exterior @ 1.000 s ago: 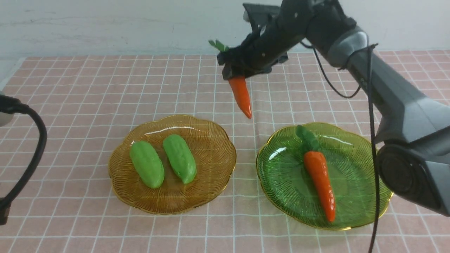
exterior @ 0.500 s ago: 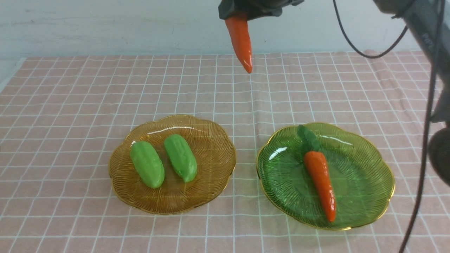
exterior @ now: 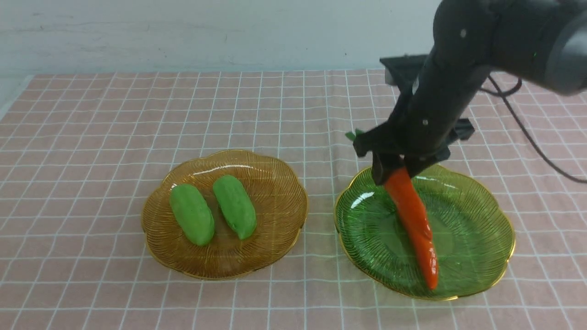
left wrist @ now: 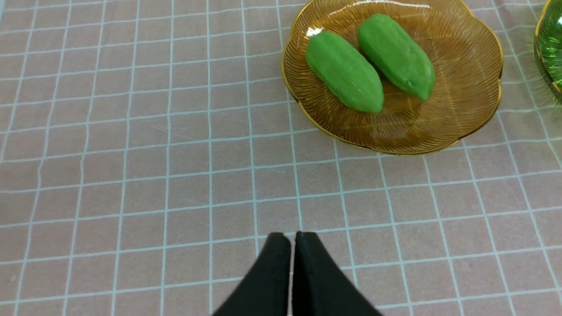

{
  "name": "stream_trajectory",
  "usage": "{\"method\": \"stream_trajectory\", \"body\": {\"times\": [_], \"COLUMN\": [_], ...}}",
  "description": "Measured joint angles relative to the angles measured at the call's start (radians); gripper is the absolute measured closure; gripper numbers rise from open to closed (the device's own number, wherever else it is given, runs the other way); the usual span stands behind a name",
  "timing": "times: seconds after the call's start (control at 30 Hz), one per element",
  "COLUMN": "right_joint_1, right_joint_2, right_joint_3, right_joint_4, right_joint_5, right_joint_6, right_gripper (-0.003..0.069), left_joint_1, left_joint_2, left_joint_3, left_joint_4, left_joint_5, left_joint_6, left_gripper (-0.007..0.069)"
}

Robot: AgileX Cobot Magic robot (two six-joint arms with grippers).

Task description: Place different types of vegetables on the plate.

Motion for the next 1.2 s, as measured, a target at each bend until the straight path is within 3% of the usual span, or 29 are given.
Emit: {"method": "stream_trajectory", "body": {"times": [0.07, 0.23, 0.33, 0.4, 0.57, 0.77, 0.87, 1.0, 1.2], "right_joint_1": [0.000, -0.003, -0.004, -0.005, -0.005, -0.005, -0.005, -0.005, -0.006], "right_joint_2": [0.010, -0.009, -0.053, -0.129, -0.413, -0.727, -0.911, -1.125, -1.545], "right_joint_3": [0.002, 0.001, -0.004, 0.006, 0.039, 0.093, 0.178, 0.319, 0.735], "right_joint_4": [0.000, -0.042, -0.026, 0.029, 0.085, -0.006, -0.073, -0.125, -0.160], "right_joint_5": [-0.003, 0.057, 0.068, 0.070, 0.081, 0.088, 0.013, -0.148, -0.583], "right_joint_6": [0.014, 0.005, -0.084, -0.133, -0.154, -0.160, -0.160, -0.160, -0.154], "right_gripper": [0.0294, 0.0078, 0.0060, 0.0090, 0.0275, 0.0503, 0.0608, 0.0659, 0.0673], "left_joint_1": [0.000, 0.000, 0.000, 0.000, 0.000, 0.000, 0.000, 0.000, 0.000], "left_joint_2": [0.000, 0.000, -0.001, -0.001, -0.001, -0.001, -0.001, -0.001, -0.001], "left_joint_3": [0.000, 0.000, 0.000, 0.000, 0.000, 0.000, 0.000, 0.000, 0.000], "left_joint_4": [-0.035, -0.099, -0.110, -0.112, -0.112, -0.112, -0.112, -0.112, -0.112], "left_joint_5": [0.000, 0.000, 0.000, 0.000, 0.000, 0.000, -0.005, -0.027, -0.035], "left_joint_6": [0.000, 0.000, 0.000, 0.000, 0.000, 0.000, 0.000, 0.000, 0.000], "left_gripper": [0.0628, 0.0628, 0.0628, 0.0628, 0.0628, 0.0628, 0.0628, 0.0628, 0.0628]}}
